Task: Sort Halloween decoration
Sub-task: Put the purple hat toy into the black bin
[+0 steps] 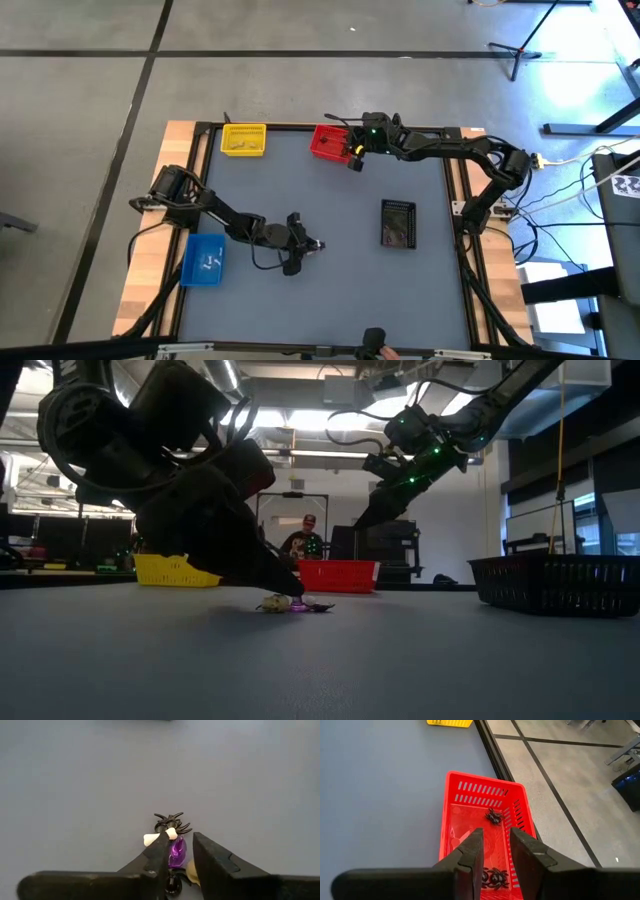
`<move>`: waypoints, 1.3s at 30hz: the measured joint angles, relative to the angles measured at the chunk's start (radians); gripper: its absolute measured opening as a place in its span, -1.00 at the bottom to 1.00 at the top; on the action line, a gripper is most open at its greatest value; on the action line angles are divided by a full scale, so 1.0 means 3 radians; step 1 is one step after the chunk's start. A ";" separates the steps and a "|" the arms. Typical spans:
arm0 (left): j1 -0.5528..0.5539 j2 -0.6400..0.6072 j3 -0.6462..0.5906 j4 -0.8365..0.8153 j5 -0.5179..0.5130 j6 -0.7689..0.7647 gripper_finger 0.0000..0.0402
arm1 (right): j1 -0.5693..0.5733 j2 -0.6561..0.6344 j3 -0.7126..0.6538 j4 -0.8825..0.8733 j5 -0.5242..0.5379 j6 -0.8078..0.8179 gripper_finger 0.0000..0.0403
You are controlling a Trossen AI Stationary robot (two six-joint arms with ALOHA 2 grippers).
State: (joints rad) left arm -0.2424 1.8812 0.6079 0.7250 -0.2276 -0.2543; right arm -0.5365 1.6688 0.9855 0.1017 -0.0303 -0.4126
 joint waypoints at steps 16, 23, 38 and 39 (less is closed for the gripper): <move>0.0000 0.0000 0.0000 0.0004 0.0020 -0.0001 -0.99 | 0.0000 0.0000 0.0000 0.0000 0.0000 0.0000 -0.53; -0.0001 -0.0050 -0.0003 0.0001 0.0030 -0.0001 -1.00 | 0.0000 -0.0023 -0.0001 -0.0026 0.0001 -0.0001 -0.53; 0.0104 -0.0249 0.0083 0.0525 -0.0010 0.0014 -1.00 | 0.0001 -0.0664 -0.0003 -0.0628 -0.0444 0.0235 -0.53; 0.0125 -0.0247 0.0151 0.0524 -0.0036 0.0053 -1.00 | 0.0002 -0.0708 -0.0003 -0.0647 -0.0520 0.0277 -0.53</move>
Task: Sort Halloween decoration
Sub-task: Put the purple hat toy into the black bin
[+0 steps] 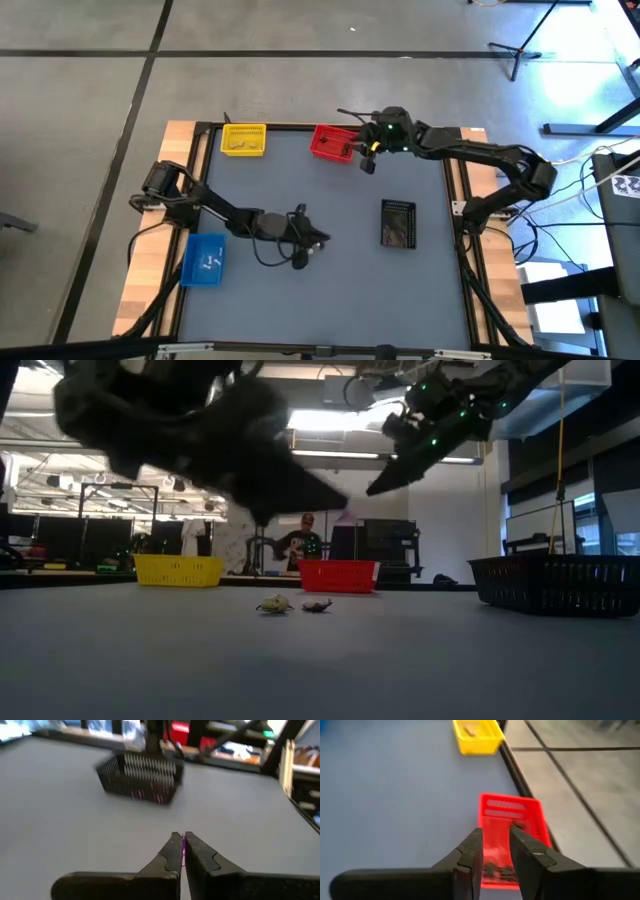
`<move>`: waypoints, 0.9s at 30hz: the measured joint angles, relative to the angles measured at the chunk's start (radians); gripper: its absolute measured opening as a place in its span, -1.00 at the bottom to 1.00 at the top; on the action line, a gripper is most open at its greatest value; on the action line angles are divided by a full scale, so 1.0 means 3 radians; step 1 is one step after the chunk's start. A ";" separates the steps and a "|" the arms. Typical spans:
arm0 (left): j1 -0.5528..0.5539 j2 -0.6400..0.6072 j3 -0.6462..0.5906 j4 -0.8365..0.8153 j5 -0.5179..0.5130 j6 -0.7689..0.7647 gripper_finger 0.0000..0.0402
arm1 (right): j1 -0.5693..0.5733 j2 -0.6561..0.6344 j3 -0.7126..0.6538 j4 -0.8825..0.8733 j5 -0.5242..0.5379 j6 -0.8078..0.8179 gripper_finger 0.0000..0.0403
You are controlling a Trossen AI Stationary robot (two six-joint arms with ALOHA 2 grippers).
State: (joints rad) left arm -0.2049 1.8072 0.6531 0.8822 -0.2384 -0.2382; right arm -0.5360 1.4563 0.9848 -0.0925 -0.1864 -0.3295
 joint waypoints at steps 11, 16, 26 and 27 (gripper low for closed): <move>0.0183 0.0356 0.1093 -0.0197 0.0166 0.1027 -1.00 | 0.0001 -0.0268 0.0000 0.0056 -0.0641 0.0317 -0.53; 0.0242 0.0708 0.1564 -0.0205 0.0183 0.1127 -1.00 | 0.0001 -0.0315 0.0000 0.0058 -0.0641 0.0324 -0.53; 0.0344 0.1651 0.2496 -0.0214 0.0500 0.1088 -1.00 | 0.0000 -0.0314 0.0000 0.0050 -0.0642 0.0324 -0.53; 0.0348 0.1736 0.2577 -0.0211 0.0508 0.1087 -1.00 | 0.0000 -0.0314 0.0000 0.0048 -0.0642 0.0324 -0.53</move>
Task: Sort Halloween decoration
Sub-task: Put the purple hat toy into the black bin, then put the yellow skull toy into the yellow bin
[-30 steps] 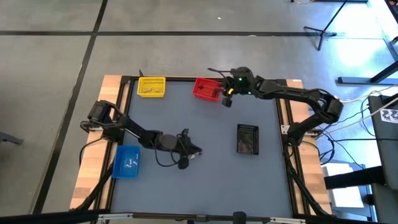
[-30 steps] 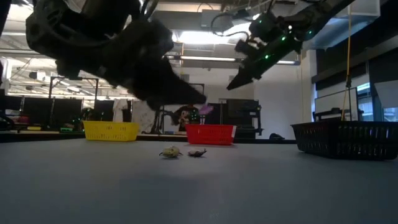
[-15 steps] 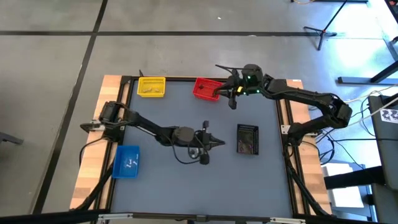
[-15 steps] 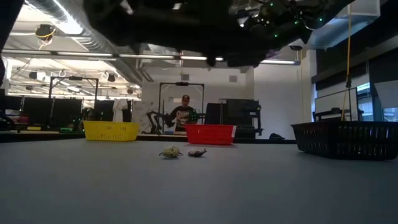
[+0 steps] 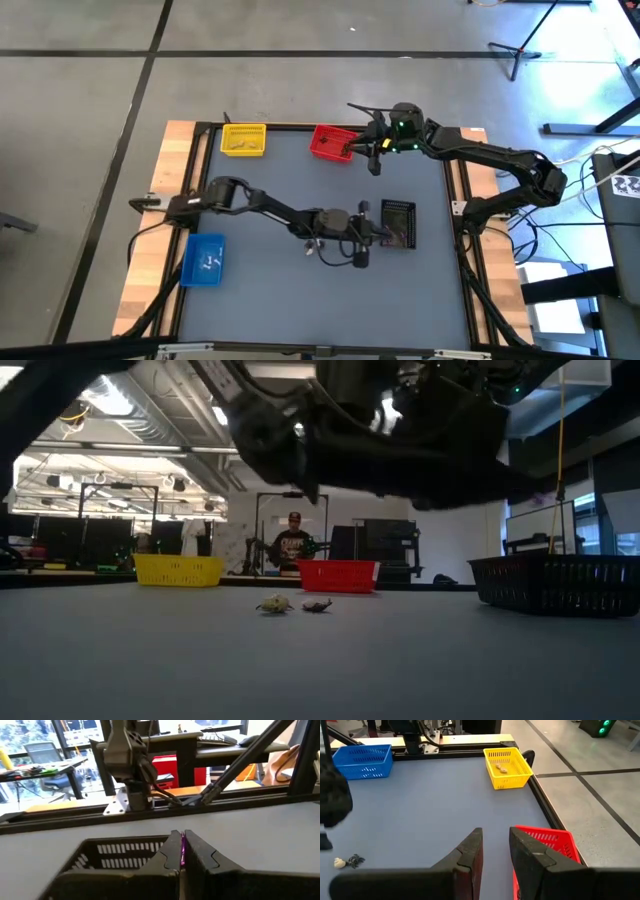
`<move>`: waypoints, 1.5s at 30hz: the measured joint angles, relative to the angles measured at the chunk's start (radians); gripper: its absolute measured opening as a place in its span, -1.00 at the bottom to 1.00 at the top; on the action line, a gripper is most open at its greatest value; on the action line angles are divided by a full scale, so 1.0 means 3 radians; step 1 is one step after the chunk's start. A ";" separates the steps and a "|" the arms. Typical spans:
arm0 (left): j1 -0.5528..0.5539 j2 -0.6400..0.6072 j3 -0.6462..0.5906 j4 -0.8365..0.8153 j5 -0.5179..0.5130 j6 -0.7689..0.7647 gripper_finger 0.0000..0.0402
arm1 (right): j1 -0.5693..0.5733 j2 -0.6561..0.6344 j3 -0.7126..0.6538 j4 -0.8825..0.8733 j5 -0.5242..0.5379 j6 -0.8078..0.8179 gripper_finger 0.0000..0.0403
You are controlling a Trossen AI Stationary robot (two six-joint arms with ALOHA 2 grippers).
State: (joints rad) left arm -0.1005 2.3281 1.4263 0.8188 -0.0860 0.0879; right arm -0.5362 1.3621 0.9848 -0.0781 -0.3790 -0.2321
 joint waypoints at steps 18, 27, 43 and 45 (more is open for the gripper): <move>0.0017 0.0405 0.0306 0.0009 -0.0230 -0.0024 -1.00 | 0.0000 0.0000 0.0000 -0.0006 -0.0001 0.0000 -0.53; 0.0017 0.0405 0.0306 0.0018 -0.0230 -0.0198 -0.80 | 0.0000 0.0001 0.0000 -0.0009 -0.0001 0.0000 -0.53; 0.0014 0.0277 0.0302 -0.0119 -0.0229 -0.0198 -0.46 | 0.0000 0.0003 0.0003 -0.0031 -0.0001 0.0000 -0.53; 0.0011 0.0236 0.0302 -0.0195 -0.0222 -0.0198 -0.46 | 0.0000 0.0004 0.0003 -0.0039 -0.0003 0.0000 -0.53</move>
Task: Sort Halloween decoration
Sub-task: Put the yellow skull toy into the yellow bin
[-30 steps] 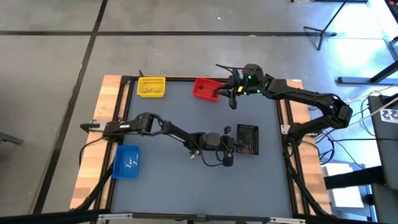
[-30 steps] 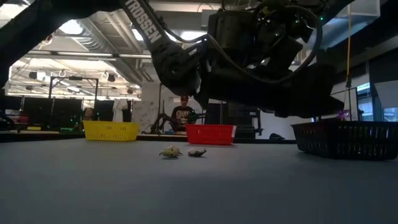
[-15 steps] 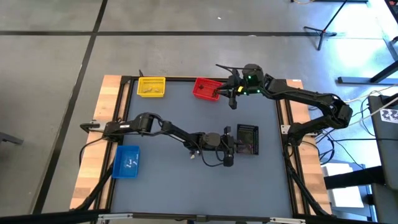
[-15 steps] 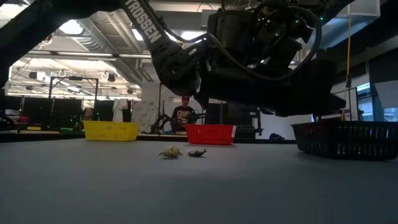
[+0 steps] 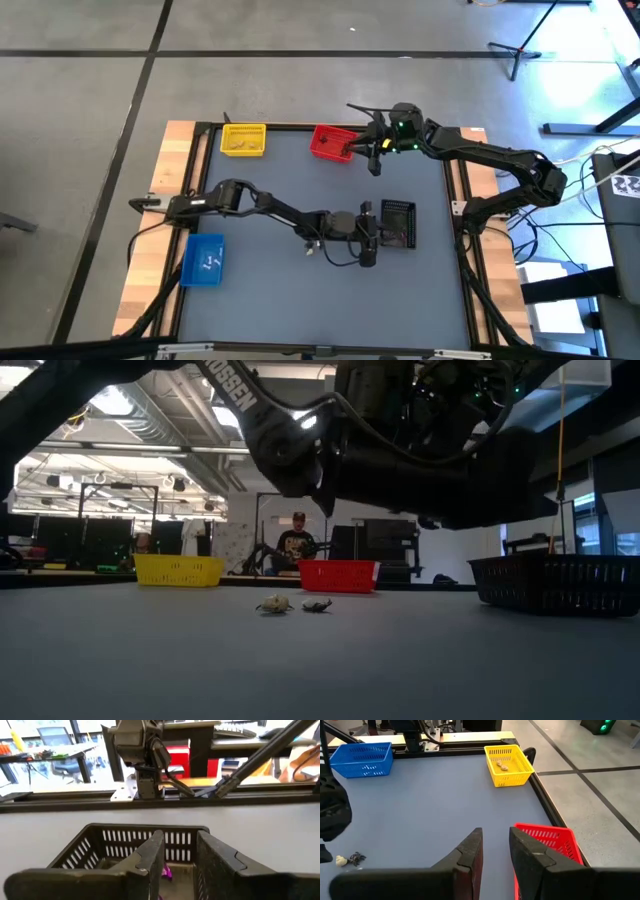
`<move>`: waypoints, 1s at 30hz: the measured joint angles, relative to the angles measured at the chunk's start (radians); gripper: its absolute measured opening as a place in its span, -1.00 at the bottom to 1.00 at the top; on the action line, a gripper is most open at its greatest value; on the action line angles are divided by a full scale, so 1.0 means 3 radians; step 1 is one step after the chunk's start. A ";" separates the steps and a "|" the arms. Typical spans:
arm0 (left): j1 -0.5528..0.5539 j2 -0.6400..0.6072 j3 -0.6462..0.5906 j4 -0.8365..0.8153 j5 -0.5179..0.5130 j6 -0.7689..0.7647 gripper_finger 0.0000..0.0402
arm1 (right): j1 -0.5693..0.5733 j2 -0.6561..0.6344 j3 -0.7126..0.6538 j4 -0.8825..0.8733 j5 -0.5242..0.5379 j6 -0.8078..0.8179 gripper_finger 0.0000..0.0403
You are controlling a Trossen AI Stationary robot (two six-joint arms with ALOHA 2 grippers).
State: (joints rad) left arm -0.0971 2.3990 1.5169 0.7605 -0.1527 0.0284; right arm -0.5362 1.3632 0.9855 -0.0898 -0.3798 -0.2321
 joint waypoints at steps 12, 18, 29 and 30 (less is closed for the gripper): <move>-0.0014 -0.0559 -0.0004 -0.1313 0.0069 0.0025 -0.46 | 0.0000 0.0000 0.0000 -0.0043 0.0000 -0.0004 -0.53; -0.0035 -0.0870 -0.0004 -0.1873 0.0065 0.0002 -0.46 | 0.0000 0.0000 0.0000 -0.0069 0.0002 -0.0005 -0.53; -0.0284 -0.1641 -0.1019 -0.1945 -0.0414 -0.0616 -0.46 | 0.0000 0.0000 0.0000 -0.0161 0.0004 -0.0024 -0.53; -0.0316 -0.1701 -0.1154 -0.1914 -0.0515 -0.0725 -0.46 | 0.0000 0.0000 0.0000 -0.0162 0.0003 -0.0025 -0.53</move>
State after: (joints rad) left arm -0.1921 1.8888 1.1709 0.1863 -0.3071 -0.1890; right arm -0.5362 1.3632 0.9855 -0.1385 -0.3790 -0.2395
